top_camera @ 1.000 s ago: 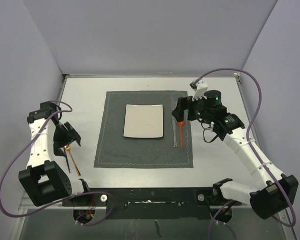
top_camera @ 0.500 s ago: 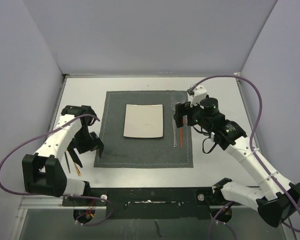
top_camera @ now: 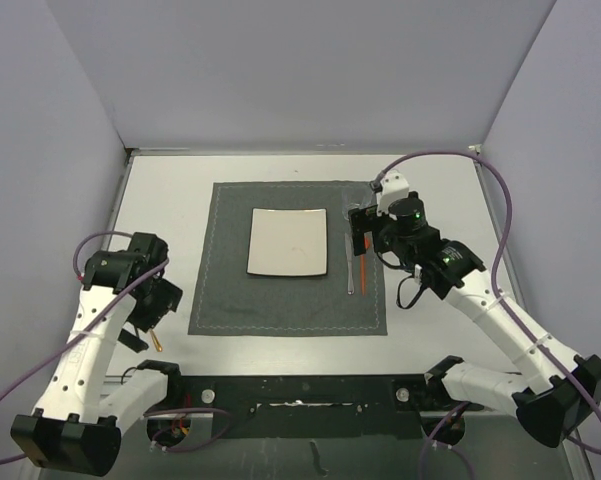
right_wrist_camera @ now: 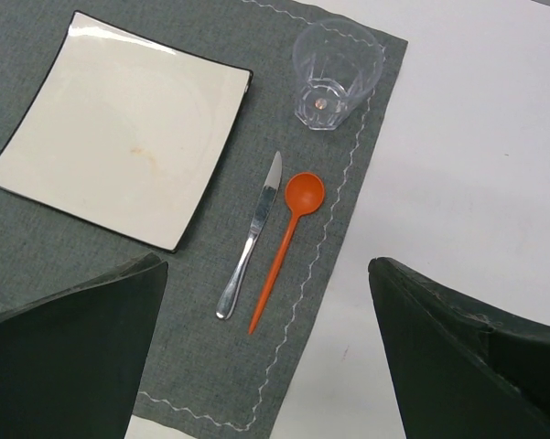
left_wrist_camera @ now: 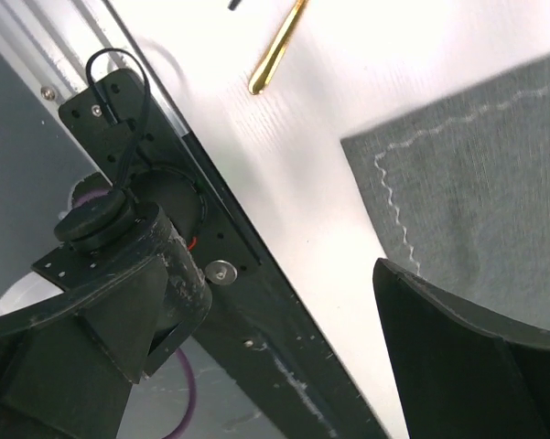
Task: Set the dinner table for one person
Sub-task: Adjust the fork at the center of the board.
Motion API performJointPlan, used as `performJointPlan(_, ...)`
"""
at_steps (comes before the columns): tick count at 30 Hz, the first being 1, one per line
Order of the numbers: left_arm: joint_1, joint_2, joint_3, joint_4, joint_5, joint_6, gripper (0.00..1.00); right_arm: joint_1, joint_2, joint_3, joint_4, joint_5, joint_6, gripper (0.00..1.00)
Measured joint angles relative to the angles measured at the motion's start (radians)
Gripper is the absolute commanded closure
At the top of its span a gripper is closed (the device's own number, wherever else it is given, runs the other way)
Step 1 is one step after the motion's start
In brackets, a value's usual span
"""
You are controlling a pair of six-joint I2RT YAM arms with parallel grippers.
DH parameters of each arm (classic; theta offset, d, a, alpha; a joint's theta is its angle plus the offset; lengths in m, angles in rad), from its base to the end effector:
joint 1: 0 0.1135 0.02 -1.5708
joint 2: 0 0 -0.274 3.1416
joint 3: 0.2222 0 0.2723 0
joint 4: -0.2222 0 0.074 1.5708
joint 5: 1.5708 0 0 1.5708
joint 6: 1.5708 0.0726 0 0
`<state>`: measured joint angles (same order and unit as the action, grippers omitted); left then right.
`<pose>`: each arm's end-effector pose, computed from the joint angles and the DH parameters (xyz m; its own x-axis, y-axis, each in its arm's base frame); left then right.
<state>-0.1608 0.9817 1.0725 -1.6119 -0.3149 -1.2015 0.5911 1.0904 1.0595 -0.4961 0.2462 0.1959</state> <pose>0.1358 0.0008 0.2823 -0.4837 -0.8199 -0.3064 -0.8699 0.4888 0.0653 0.2469 0.1444 0.3356 -0.4808 -0.0953 -0.8716 -0.2773 0.9596 0.0480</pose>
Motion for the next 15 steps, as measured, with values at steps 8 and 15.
performJointPlan(8,0.001,-0.087,-0.195,0.064,-0.032,-0.319,0.06,0.000,0.016,0.000,-0.034,0.011,0.003,0.02)
performJointPlan(15,0.102,-0.051,-0.262,0.131,-0.083,-0.409,0.11,0.012,0.016,0.011,-0.063,0.036,-0.006,0.02)
